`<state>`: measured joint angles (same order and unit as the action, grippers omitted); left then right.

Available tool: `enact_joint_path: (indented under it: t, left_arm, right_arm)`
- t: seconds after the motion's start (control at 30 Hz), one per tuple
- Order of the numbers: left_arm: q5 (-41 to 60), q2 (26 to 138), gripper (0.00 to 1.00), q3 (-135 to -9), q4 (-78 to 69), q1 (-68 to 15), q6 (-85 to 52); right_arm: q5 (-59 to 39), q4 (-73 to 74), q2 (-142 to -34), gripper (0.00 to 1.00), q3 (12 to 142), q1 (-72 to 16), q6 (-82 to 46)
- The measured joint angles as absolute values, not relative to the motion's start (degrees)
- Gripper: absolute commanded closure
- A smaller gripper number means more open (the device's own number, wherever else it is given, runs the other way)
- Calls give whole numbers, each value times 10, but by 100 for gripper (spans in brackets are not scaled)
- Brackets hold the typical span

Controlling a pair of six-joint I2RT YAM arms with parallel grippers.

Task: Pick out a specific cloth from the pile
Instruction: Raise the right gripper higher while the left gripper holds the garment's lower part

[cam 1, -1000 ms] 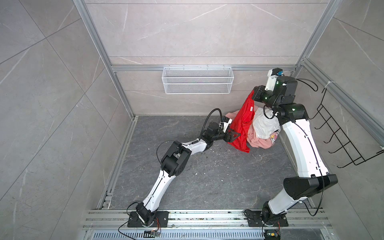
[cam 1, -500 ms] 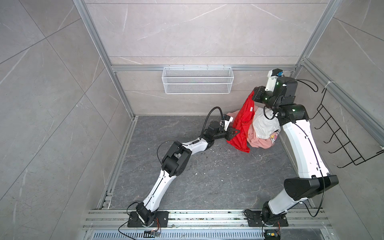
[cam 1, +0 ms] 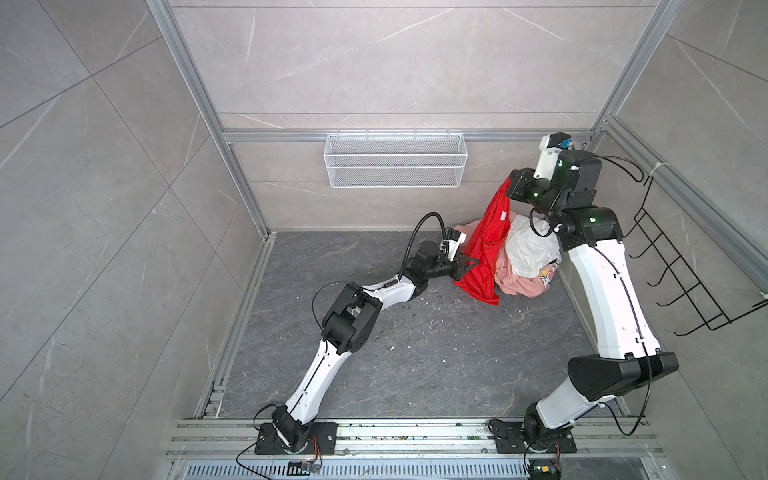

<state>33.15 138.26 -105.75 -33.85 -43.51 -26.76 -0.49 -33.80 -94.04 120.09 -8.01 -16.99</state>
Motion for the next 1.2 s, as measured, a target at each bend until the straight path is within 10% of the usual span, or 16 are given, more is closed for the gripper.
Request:
enact_joint_path:
  t: [1.2]
  left_arm:
    - [316, 1262, 100, -992, -336, -448, -243]
  right_arm:
    - [-24, -343, -905, 100, 1232, -91, -180]
